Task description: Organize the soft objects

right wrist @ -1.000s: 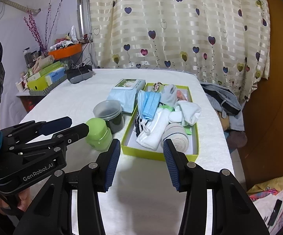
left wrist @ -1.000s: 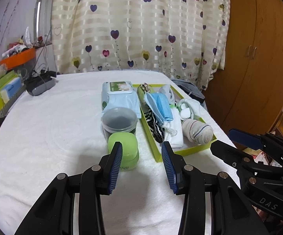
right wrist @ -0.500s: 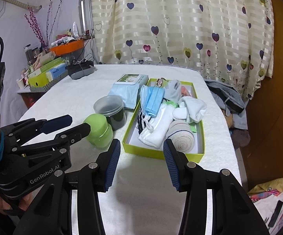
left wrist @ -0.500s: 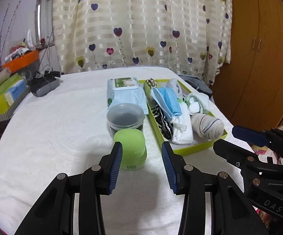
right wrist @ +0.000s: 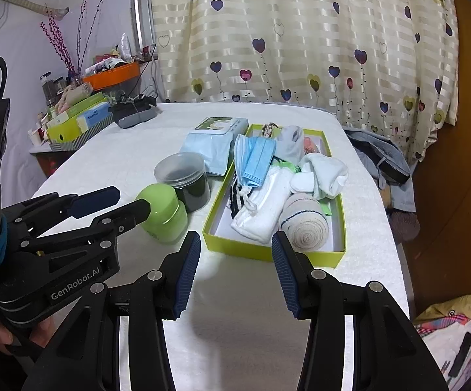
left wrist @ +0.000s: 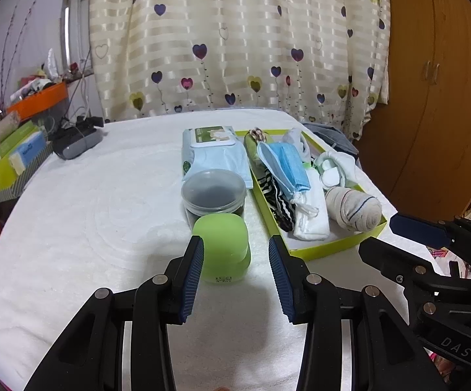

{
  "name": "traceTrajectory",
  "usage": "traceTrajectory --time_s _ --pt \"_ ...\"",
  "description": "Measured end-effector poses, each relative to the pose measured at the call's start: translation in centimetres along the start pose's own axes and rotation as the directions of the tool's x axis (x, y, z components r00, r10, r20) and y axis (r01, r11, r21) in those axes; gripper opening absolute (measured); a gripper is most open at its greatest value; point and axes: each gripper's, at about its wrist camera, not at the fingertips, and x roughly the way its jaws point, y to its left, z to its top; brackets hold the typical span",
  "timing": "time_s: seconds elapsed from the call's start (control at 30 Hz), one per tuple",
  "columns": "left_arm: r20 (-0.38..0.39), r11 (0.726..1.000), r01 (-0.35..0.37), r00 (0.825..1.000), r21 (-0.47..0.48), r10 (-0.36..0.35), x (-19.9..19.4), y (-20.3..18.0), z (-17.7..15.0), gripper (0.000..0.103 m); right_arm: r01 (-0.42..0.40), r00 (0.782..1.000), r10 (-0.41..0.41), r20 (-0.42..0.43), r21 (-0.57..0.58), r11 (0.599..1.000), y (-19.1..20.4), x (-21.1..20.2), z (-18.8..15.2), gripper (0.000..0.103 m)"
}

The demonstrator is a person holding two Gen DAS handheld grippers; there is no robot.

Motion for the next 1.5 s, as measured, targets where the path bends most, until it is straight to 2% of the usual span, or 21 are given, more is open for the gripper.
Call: traceTrajectory --time_s 0.17,0.67,1.5 --pt "-0.002 1.0 0.008 1.0 -0.006 -0.008 0.14 0.07 -0.05 0.04 -0.001 1.0 0.001 0.0 0.001 1.0 -0.05 0.08 -0.04 0.047" --pt "0.007 0.999 -0.032 0.999 -0.017 0.032 0.19 0.04 -0.12 0.04 0.0 1.0 0.0 0.0 0.002 1.0 -0.17 0.21 0.0 0.047" --pt "-0.015 1.0 -0.029 0.999 -0.008 0.029 0.76 -0.14 -0.57 0.04 -0.005 1.0 0.005 -0.01 0.002 1.0 -0.34 0.84 -0.36 0.047"
